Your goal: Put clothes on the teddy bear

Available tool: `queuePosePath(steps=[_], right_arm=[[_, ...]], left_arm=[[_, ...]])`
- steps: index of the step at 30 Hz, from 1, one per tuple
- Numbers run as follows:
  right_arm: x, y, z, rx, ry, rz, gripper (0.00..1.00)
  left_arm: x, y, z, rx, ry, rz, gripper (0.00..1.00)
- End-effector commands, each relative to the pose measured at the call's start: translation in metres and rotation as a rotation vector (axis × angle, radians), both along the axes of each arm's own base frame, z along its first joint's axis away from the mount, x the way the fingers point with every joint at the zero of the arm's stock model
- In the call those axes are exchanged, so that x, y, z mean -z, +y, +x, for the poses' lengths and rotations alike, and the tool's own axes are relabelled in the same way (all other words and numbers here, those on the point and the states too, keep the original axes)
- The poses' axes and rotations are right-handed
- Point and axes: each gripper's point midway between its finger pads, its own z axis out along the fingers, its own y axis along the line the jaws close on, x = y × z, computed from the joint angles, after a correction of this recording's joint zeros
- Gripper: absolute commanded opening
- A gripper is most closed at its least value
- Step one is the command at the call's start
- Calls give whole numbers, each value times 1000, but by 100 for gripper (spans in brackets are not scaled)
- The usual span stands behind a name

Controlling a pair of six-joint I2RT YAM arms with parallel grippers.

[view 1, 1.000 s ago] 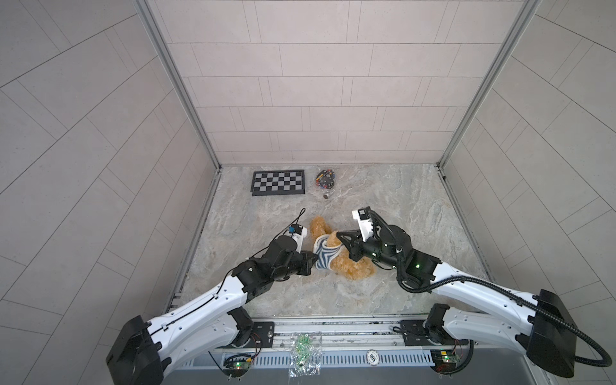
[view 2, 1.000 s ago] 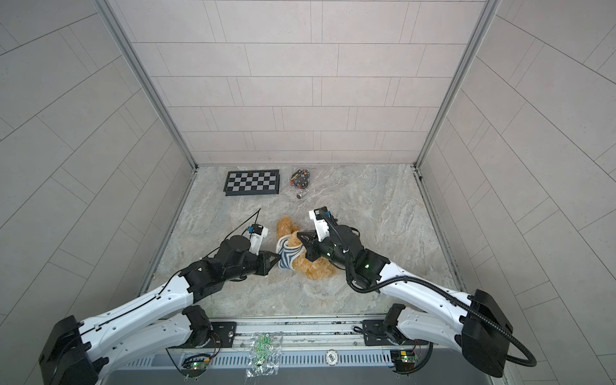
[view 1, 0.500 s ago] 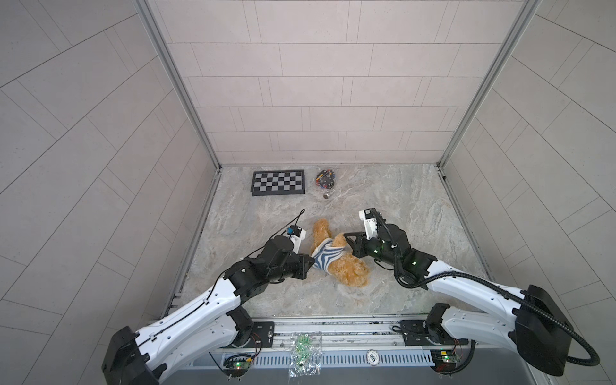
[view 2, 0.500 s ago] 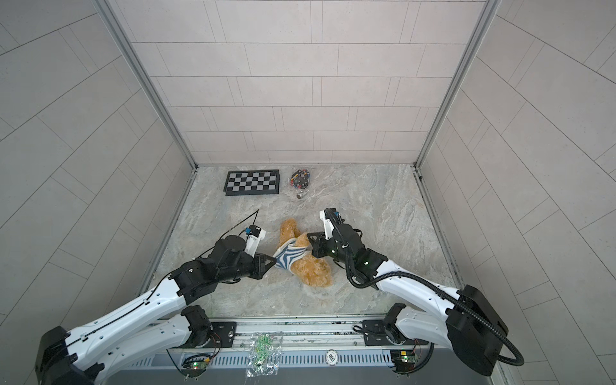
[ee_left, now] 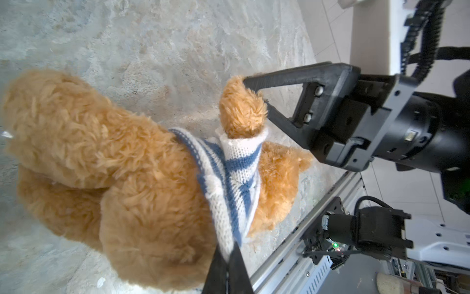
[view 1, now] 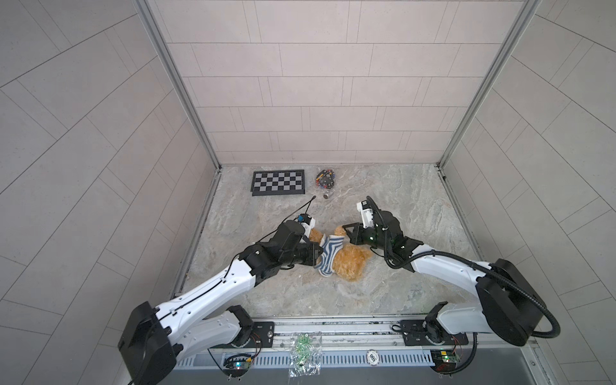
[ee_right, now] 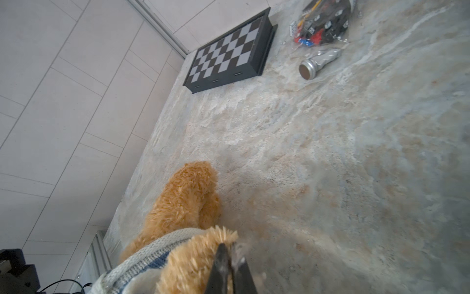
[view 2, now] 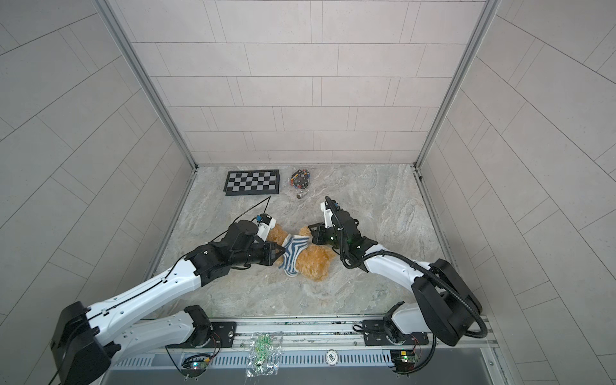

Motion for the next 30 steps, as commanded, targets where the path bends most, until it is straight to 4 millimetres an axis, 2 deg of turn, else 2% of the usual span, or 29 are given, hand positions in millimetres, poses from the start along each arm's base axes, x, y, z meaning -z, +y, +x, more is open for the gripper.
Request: queuePosePath(steps=[1, 6, 9, 12, 16, 22, 26, 30], right_arm=[[-7, 1, 10, 0, -26, 2, 7], [-2, -6, 4, 10, -16, -28, 22], [-6, -21, -4, 34, -20, -94, 33], [-15, -35, -19, 27, -52, -191, 44], [-22, -39, -49, -43, -77, -325, 55], [-10, -25, -86, -134, -48, -383, 60], [6, -10, -97, -168, -24, -374, 62], [24, -4, -97, -165, 19, -381, 62]], left_arm=[[-8, -1, 26, -38, -48, -21, 0], [6, -3, 45, -46, -37, 1, 0], [8, -6, 51, -43, -44, 1, 0], [8, -9, 57, -47, -45, -2, 0], [14, -13, 64, -48, -40, 7, 0], [17, -21, 71, -35, -29, 3, 0], [16, -21, 71, -36, -30, 9, 0], [20, -20, 72, -40, -28, 21, 0]])
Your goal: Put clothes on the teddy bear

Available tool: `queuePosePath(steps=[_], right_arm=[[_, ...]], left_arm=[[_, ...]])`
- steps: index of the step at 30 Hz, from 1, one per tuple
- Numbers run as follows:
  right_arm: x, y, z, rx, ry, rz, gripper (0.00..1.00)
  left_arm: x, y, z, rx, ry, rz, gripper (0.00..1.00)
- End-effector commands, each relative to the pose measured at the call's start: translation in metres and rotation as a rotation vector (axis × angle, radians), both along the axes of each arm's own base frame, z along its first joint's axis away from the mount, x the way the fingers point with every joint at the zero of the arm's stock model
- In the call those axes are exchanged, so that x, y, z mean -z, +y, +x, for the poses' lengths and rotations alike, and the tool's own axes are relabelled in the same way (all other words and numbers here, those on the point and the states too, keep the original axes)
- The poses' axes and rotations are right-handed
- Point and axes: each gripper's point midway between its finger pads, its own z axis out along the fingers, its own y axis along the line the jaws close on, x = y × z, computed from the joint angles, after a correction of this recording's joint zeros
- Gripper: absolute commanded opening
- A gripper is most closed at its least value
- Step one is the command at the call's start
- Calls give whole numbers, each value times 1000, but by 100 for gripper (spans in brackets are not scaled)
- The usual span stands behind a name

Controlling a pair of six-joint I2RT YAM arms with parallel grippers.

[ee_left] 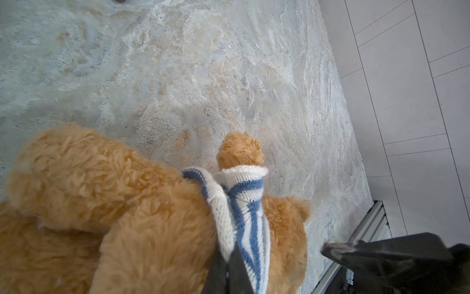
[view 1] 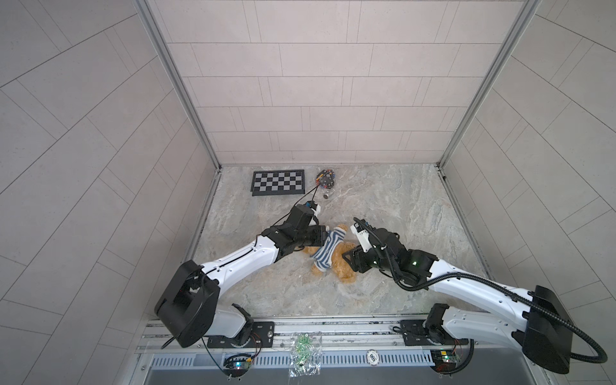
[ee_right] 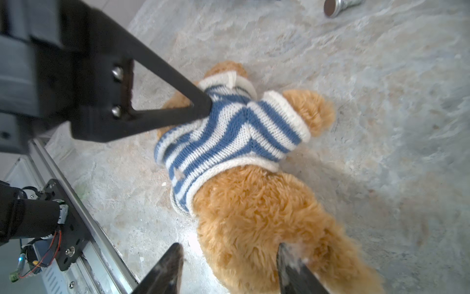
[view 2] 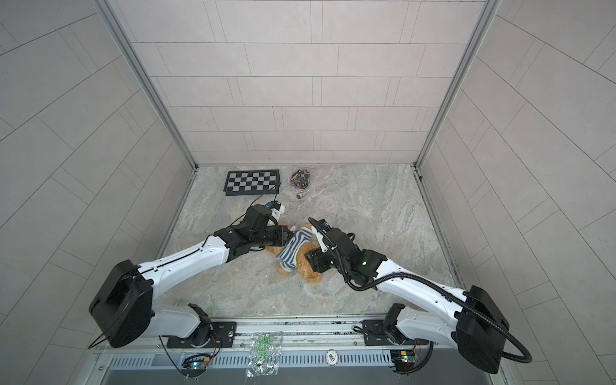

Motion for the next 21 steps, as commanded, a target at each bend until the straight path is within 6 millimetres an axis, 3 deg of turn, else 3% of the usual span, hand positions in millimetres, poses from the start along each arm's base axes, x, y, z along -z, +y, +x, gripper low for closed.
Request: queuePosePath(steps=[1, 9, 15, 21], right_arm=[[15, -1, 3, 38, 23, -19, 62], [37, 14, 8, 17, 55, -22, 61], [57, 6, 11, 31, 87, -134, 58], [68, 8, 10, 7, 109, -174, 34]], left_arm=[[-2, 0, 7, -2, -17, 15, 0], [0, 4, 5, -8, -17, 27, 0], [-5, 2, 6, -5, -23, 11, 1], [-19, 13, 0, -7, -59, 46, 16]])
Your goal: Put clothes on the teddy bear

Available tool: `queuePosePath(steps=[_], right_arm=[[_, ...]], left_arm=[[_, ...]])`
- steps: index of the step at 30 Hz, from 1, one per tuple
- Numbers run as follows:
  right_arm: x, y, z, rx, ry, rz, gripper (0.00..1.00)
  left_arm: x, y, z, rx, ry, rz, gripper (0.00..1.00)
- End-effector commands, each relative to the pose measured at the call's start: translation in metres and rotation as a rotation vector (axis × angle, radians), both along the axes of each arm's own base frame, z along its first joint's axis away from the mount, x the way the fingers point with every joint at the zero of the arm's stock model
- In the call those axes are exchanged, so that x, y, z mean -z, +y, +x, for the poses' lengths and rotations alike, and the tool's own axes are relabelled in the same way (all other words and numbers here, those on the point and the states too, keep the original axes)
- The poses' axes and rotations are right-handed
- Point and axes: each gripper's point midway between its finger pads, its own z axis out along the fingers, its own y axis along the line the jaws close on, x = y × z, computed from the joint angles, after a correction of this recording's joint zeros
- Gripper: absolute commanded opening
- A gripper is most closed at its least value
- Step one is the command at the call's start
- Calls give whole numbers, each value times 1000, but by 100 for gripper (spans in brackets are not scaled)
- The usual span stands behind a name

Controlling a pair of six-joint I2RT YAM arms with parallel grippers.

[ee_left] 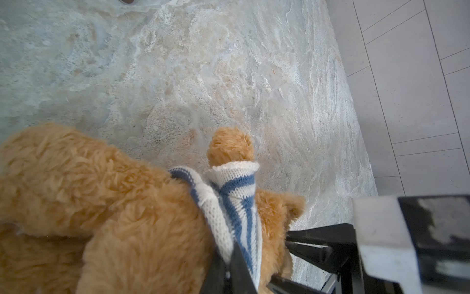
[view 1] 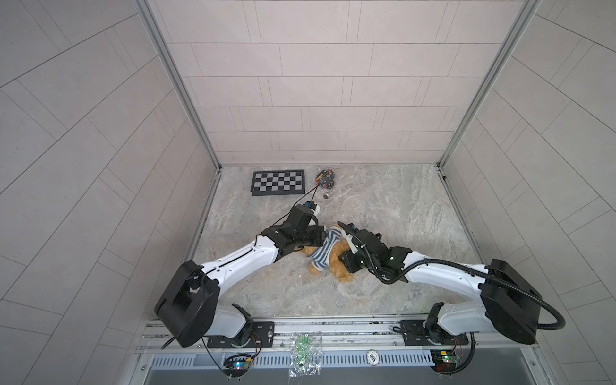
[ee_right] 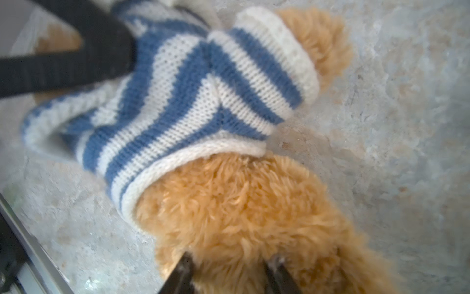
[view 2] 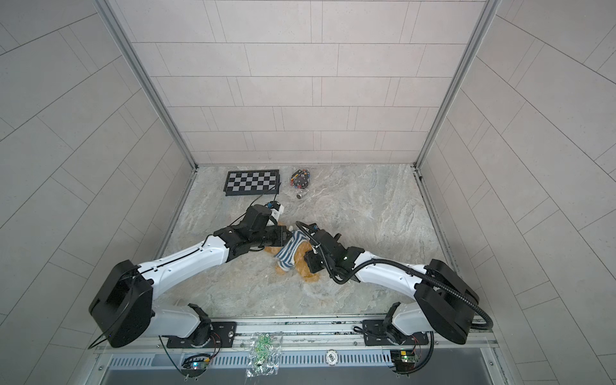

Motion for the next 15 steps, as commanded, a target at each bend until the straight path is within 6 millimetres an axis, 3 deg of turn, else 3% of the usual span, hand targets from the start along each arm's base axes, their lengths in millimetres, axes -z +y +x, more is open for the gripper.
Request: queuePosePath(steps=[1, 6, 10, 15], right_arm=[[16, -7, -8, -8, 49, -67, 31], [16, -5, -7, -22, 41, -74, 17], [11, -4, -8, -32, 25, -73, 8], [7, -1, -8, -41, 11, -64, 3]], left_arm=[[-24, 12, 0, -9, -66, 25, 20], [-32, 29, -19, -8, -86, 61, 35], [-27, 28, -38, 21, -76, 99, 37], [-21, 25, -39, 26, -70, 127, 38]])
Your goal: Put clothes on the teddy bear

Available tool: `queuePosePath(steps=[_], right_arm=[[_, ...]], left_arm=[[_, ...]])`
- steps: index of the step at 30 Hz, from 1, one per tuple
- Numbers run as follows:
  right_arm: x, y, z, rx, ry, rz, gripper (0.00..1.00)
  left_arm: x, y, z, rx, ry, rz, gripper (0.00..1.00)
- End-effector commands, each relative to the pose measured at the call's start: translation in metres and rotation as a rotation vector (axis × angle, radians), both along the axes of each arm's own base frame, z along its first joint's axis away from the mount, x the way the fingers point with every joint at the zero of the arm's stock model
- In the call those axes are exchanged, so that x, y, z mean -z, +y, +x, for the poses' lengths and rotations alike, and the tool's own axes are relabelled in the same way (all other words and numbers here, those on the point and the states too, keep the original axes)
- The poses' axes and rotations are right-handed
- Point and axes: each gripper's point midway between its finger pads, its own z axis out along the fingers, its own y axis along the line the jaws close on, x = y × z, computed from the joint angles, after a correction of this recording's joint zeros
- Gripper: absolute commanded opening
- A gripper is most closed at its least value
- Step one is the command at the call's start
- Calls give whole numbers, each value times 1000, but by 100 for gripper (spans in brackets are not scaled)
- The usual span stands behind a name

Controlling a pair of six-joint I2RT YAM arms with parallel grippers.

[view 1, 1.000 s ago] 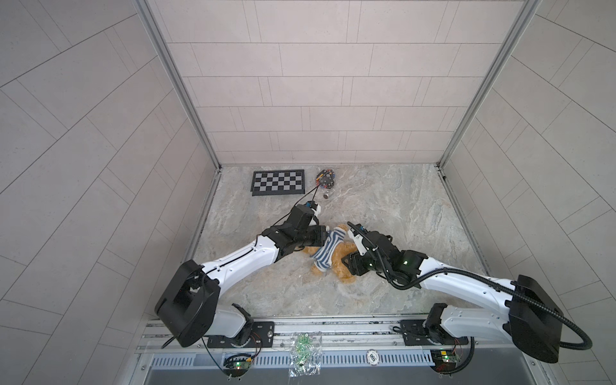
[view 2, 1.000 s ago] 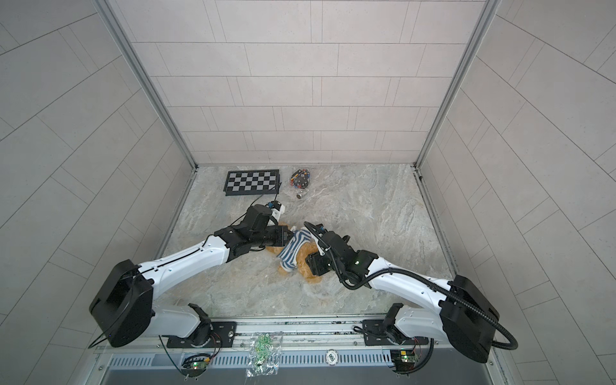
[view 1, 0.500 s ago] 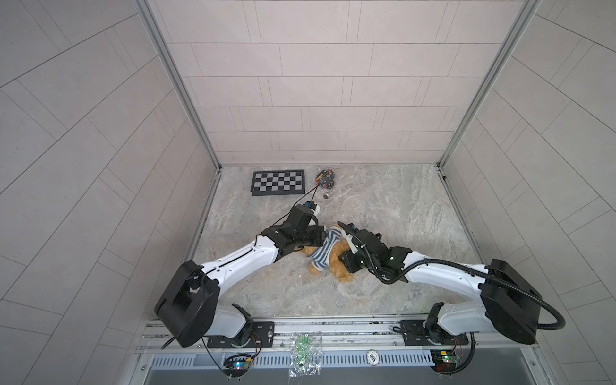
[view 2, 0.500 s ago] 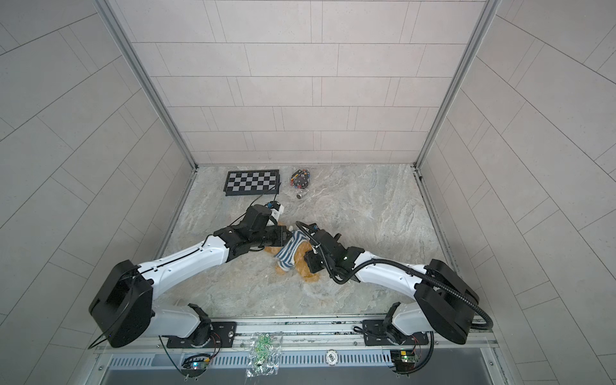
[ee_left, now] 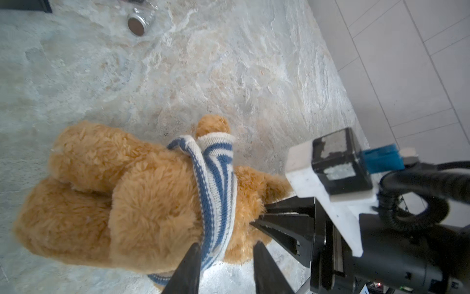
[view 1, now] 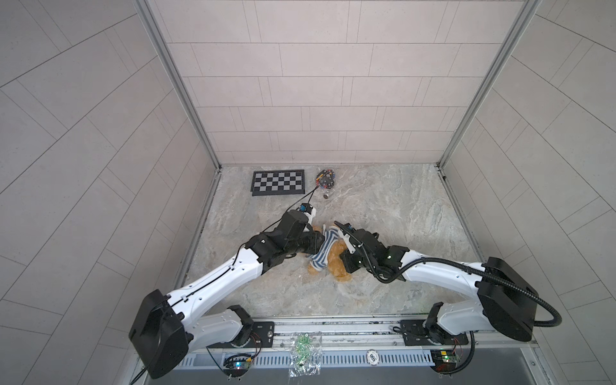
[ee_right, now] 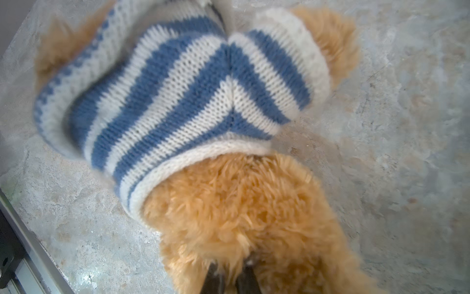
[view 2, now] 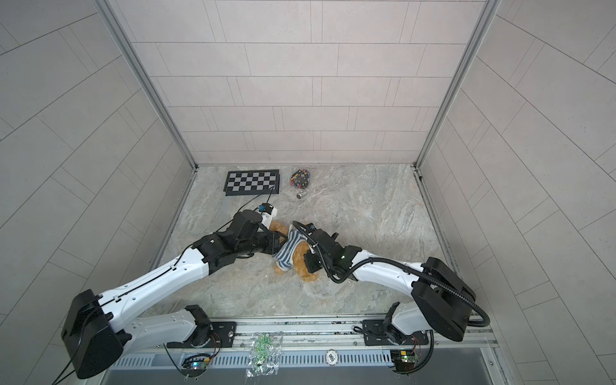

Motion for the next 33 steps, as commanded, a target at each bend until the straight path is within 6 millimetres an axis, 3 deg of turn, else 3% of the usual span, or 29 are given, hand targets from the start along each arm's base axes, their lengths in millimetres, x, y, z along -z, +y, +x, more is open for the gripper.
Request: queuePosePath(steps=[1, 10, 15, 23, 33], right_arm=[[8, -6, -8, -11, 22, -52, 2], [2, -4, -9, -19, 5, -51, 0], [2, -7, -9, -21, 3, -62, 0], [-1, -12, -10, -18, -11, -75, 0], [-2, -24, -13, -27, -39, -111, 0]], left_arm=[[13, 4, -2, 3, 19, 55, 38], [33, -2, 4, 14, 23, 160, 34], [39, -3, 4, 13, 29, 163, 19], [34, 11, 1, -7, 12, 181, 1], [35, 43, 6, -69, 49, 91, 0]])
